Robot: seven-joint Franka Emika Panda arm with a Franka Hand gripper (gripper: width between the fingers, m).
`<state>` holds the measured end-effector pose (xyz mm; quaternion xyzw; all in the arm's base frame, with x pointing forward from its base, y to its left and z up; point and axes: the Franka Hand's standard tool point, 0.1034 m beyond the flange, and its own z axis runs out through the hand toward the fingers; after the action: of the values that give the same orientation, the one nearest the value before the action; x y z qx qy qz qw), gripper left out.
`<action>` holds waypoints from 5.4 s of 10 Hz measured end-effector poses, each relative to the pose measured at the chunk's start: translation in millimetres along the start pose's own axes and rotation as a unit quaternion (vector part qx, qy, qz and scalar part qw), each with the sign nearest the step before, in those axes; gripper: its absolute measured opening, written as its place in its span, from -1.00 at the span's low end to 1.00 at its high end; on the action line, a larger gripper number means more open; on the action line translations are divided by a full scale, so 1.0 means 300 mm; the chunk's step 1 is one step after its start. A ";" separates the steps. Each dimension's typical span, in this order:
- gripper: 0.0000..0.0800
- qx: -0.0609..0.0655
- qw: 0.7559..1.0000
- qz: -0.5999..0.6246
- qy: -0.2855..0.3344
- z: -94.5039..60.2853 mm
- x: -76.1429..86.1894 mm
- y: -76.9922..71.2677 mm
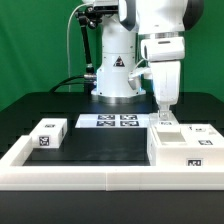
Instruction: Assemble cabinet
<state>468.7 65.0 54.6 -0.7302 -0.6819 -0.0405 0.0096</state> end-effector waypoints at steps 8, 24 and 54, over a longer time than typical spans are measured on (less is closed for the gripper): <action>-0.82 0.003 1.000 -0.014 0.004 -0.002 -0.002 0.188; 0.81 -0.022 0.999 -0.016 0.016 0.004 0.006 0.339; 0.99 -0.064 0.897 0.435 0.054 -0.106 0.112 0.091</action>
Offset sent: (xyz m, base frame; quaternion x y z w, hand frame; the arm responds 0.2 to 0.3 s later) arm 0.0406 0.0064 -0.0019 0.0130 0.0106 -0.0412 0.9990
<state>496.8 94.4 90.0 -0.9497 -0.2906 -0.1152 0.0168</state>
